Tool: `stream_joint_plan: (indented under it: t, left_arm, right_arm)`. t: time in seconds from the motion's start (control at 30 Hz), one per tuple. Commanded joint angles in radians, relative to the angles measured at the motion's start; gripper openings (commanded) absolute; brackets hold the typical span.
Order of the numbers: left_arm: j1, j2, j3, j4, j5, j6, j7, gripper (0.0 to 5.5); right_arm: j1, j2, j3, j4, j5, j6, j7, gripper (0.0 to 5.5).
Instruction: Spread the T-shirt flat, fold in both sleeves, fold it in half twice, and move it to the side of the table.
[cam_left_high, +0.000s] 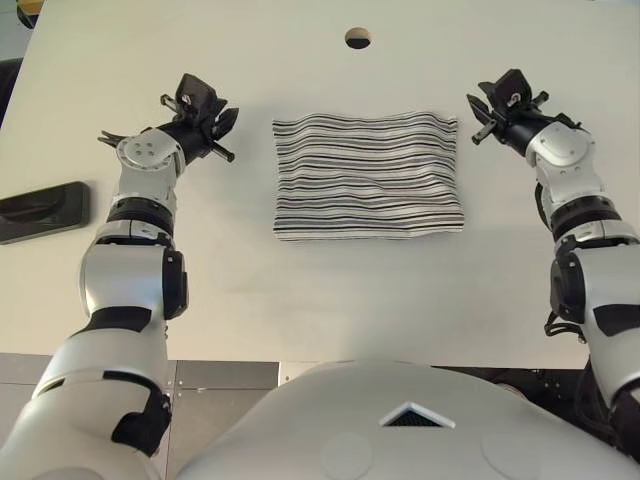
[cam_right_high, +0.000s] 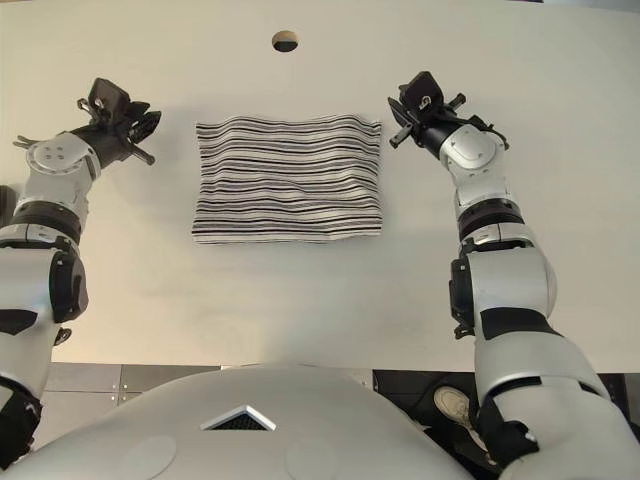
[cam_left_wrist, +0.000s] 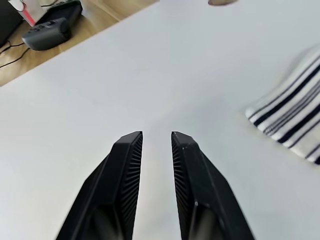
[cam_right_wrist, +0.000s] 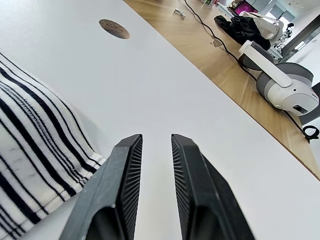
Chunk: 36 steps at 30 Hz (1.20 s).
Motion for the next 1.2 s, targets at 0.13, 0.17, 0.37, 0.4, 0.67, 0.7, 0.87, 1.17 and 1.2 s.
stream_joint_plan:
  t: [0.13, 0.17, 0.37, 0.4, 0.67, 0.7, 0.87, 1.17, 1.2]
  left_arm:
    - [0.18, 0.008, -0.036, -0.42, -0.146, -0.371, -0.507, 1.06]
    - [0.203, 0.051, -0.09, -0.439, -0.028, -0.455, -0.461, 1.06]
    - [0.211, 0.243, -0.352, -0.51, 0.657, -0.615, -0.133, 1.06]
    - [0.198, 0.25, -0.383, -0.517, 0.725, -0.614, -0.088, 1.06]
    - [-0.08, 0.203, -0.824, -0.39, 1.322, -0.496, 0.283, 1.06]
    - [-0.131, 0.189, -0.885, -0.348, 1.391, -0.472, 0.354, 1.06]
    - [-0.375, 0.065, -1.147, -0.161, 1.637, -0.353, 0.775, 1.06]
    - [-0.455, -0.186, -1.387, 0.013, 1.776, -0.207, 1.234, 1.06]
    - [-0.45, -0.194, -1.4, 0.025, 1.773, -0.193, 1.254, 1.06]
  right_arm:
    - [0.067, -0.067, 0.145, -0.163, -0.121, -0.338, 0.149, 1.06]
    - [0.07, -0.08, 0.167, -0.174, -0.142, -0.352, 0.169, 1.06]
    - [0.074, -0.099, 0.272, -0.184, -0.232, -0.357, 0.268, 1.06]
    - [0.074, -0.1, 0.284, -0.183, -0.24, -0.353, 0.282, 1.06]
    - [0.137, -0.2, 0.401, -0.447, -0.152, -0.162, 0.767, 1.06]
    - [0.166, -0.226, 0.411, -0.546, -0.105, -0.091, 0.854, 1.06]
    - [0.283, -0.274, 0.453, -1.03, 0.097, 0.241, 1.057, 1.06]
    - [0.326, -0.207, 0.419, -1.14, 0.135, 0.34, 0.969, 1.06]
    - [0.327, -0.203, 0.414, -1.138, 0.139, 0.341, 0.961, 1.06]
